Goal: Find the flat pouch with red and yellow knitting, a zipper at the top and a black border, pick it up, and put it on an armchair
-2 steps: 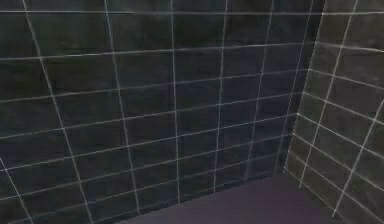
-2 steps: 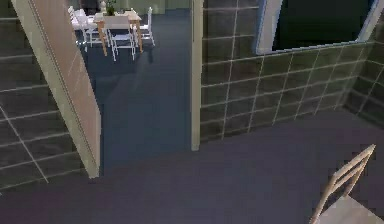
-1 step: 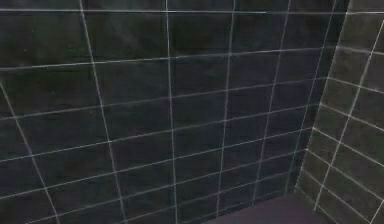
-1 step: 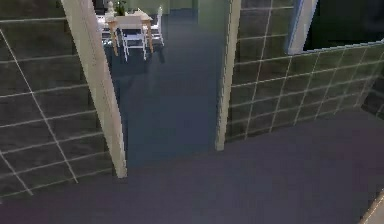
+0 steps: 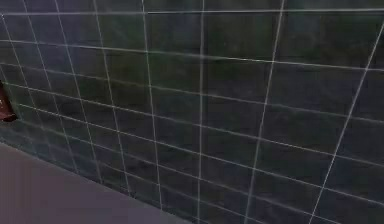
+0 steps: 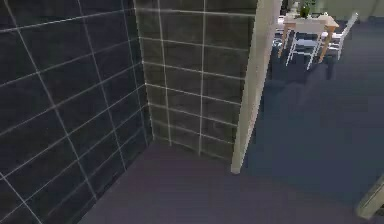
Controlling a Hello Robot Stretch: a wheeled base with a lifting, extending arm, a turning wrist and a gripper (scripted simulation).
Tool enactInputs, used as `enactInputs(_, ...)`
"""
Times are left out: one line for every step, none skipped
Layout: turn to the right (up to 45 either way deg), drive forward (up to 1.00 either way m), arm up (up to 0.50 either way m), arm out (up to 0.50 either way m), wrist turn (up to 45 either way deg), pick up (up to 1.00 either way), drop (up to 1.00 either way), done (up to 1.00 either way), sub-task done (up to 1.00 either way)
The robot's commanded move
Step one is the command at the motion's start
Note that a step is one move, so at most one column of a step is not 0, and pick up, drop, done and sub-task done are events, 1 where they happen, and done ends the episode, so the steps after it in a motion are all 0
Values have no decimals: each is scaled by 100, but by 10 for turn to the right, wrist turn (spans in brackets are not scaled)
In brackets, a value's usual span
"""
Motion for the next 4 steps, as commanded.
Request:
enactInputs(-450, 0, 0, 0, 0, 0, 0, 0, 0)
enactInputs(-180, 0, 0, 0, 0, 0, 0, 0, 0)
enactInputs(0, 100, 0, 0, 0, 0, 0, 0, 0)
enactInputs(-30, 0, 0, 0, 0, 0, 0, 0, 0)
